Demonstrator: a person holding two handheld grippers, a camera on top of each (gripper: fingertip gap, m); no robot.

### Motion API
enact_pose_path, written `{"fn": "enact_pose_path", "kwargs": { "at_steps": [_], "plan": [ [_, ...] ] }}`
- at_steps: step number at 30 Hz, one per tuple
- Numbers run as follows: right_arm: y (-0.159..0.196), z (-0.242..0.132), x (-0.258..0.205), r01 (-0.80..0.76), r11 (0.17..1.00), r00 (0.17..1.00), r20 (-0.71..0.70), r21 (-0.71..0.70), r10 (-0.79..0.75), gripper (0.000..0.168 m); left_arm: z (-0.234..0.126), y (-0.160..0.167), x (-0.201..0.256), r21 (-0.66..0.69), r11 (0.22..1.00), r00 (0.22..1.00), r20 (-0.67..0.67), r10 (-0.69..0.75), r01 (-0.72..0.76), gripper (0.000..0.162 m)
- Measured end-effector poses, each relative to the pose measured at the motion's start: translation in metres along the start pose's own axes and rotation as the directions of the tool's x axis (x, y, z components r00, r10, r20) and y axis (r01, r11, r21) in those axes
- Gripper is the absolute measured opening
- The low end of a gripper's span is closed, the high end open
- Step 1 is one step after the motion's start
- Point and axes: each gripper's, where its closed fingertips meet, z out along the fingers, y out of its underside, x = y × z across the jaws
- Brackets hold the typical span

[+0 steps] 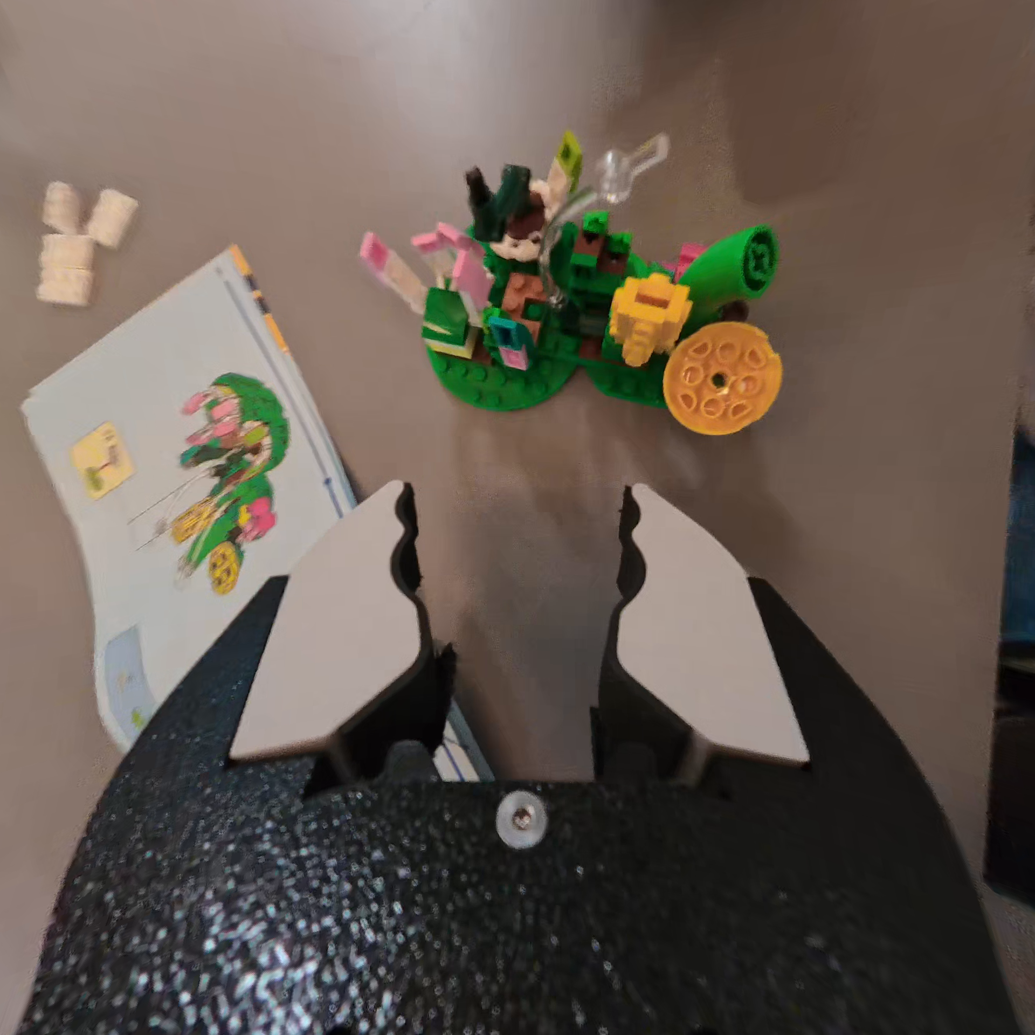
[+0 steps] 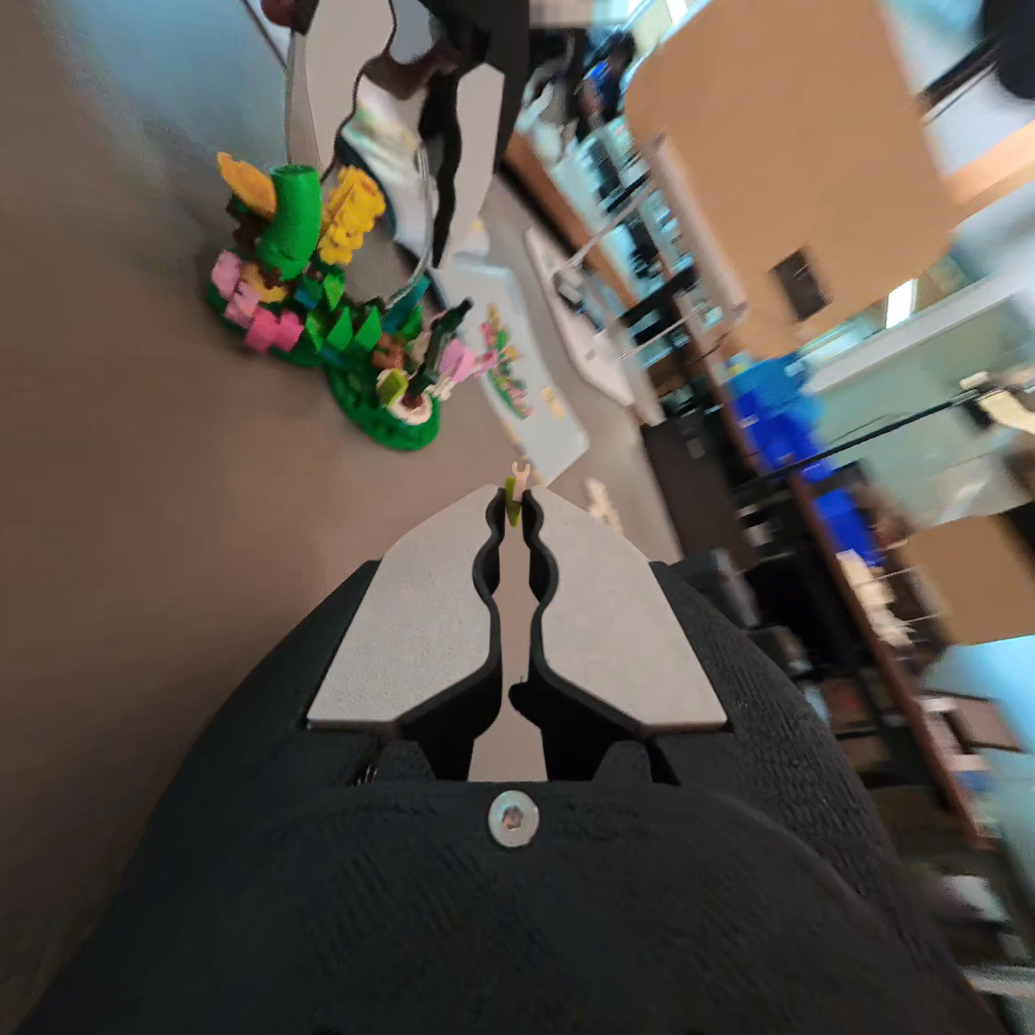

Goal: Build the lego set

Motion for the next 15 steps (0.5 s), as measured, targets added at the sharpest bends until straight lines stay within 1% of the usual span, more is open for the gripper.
{"fn": "enact_pose_path", "kwargs": {
  "at_steps": [2,5,6,7,8,10,11,15],
  "plan": [
    [-0.010,-0.003,0.006,0.123,0.991,0.986,-0.123,0.049,-0.117,0.004,-0.020,-0.015,-0.002,0.100,0.994,0.995,0.087,-0.045,0.036,0.066],
    [-0.021,-0.010,0.011,0.295,0.952,0.919,-0.299,0.085,-0.258,0.003,-0.052,-0.056,0.006,0.295,0.951,0.963,0.220,-0.157,0.088,0.059],
    [-0.022,-0.010,0.010,0.346,0.935,0.895,-0.326,0.076,-0.305,0.004,-0.061,-0.071,0.006,0.352,0.931,0.934,0.293,-0.207,0.096,0.054],
    [-0.024,-0.011,0.009,0.389,0.919,0.871,-0.352,0.065,-0.344,0.004,-0.069,-0.084,0.006,0.395,0.914,0.892,0.378,-0.249,0.088,0.044],
    [-0.026,-0.012,0.009,0.420,0.906,0.851,-0.373,0.059,-0.370,0.004,-0.072,-0.096,0.010,0.421,0.904,0.856,0.438,-0.273,0.073,0.038],
    [-0.030,-0.015,0.007,0.452,0.890,0.829,-0.397,0.059,-0.394,0.004,-0.064,-0.119,0.025,0.444,0.893,0.824,0.477,-0.307,0.076,0.032],
    [-0.032,-0.016,0.006,0.466,0.883,0.820,-0.405,0.060,-0.406,0.004,-0.055,-0.128,0.032,0.448,0.890,0.814,0.484,-0.321,0.084,0.031],
    [-0.040,-0.019,-0.001,0.558,0.828,0.761,-0.431,0.054,-0.485,0.003,-0.017,-0.155,0.047,0.416,0.906,0.813,0.500,-0.299,0.077,0.027]
  ]
}}
